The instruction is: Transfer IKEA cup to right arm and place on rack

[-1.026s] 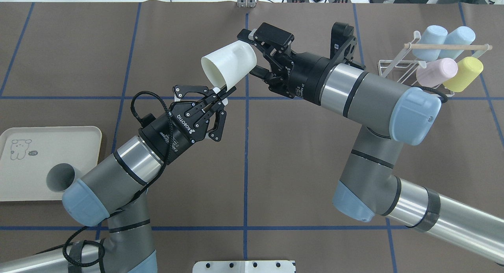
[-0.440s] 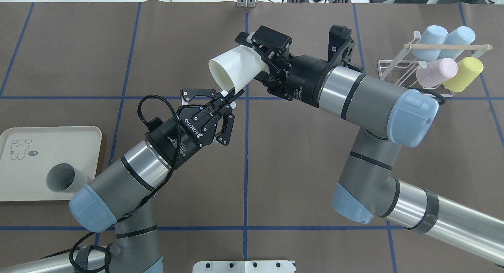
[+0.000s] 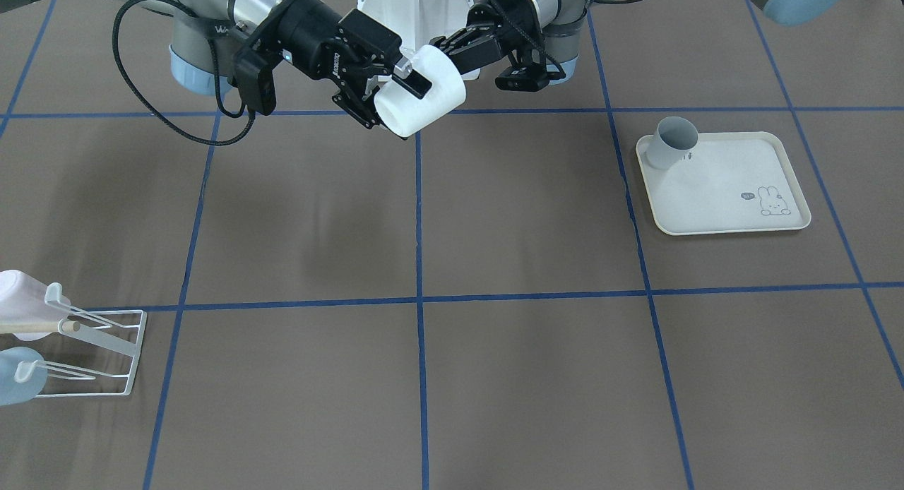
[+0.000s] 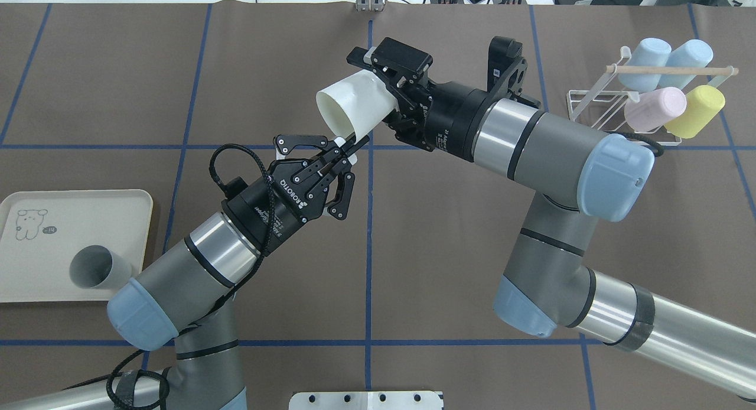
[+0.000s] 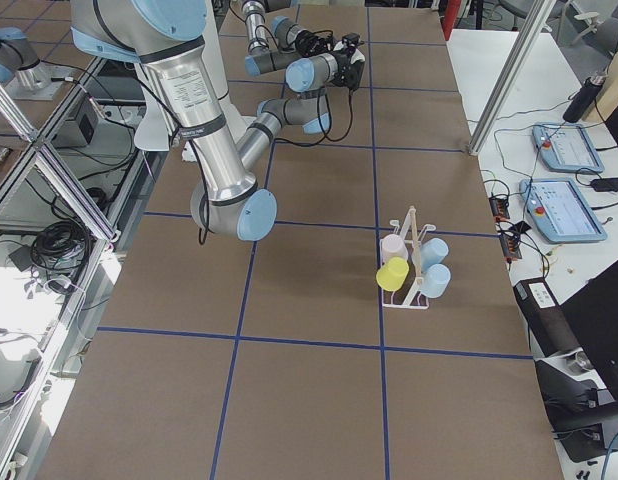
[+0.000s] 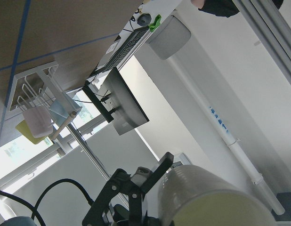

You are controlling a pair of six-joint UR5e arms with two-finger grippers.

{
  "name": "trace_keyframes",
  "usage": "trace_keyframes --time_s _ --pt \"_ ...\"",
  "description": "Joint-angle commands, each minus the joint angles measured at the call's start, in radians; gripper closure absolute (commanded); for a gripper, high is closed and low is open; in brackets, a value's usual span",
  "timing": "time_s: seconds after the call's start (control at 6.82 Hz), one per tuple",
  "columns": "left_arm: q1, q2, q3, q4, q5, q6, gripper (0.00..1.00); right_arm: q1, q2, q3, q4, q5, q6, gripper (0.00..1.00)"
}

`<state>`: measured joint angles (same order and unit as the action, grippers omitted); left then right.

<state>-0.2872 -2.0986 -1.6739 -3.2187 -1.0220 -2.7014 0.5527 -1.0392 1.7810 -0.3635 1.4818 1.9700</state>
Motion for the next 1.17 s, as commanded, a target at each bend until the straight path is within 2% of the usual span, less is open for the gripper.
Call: trace_keyframes --time_s 0.0,0.15,0.29,0.73,1.03 --pt "0.000 0.005 -0.001 -0.003 -0.001 0.000 1.00 0.000 0.001 -0.002 0.000 -0.002 0.003 0.77" --pt "0.000 0.017 -0.001 -0.006 -0.003 0.015 0.64 0.001 -0.001 -0.002 0.003 0.000 0.001 1.00" --pt "0.002 0.008 -0.003 -0.009 -0.004 0.108 0.01 0.003 -0.001 -0.006 0.018 0.000 0.000 1.00" --pt "0.002 0.015 -0.012 -0.012 -0.004 0.120 0.00 0.016 -0.001 -0.009 0.034 0.000 0.000 1.00" --pt "-0.009 0.053 -0.062 -0.013 -0.013 0.123 0.00 0.109 -0.016 -0.014 0.047 0.030 0.009 1.00"
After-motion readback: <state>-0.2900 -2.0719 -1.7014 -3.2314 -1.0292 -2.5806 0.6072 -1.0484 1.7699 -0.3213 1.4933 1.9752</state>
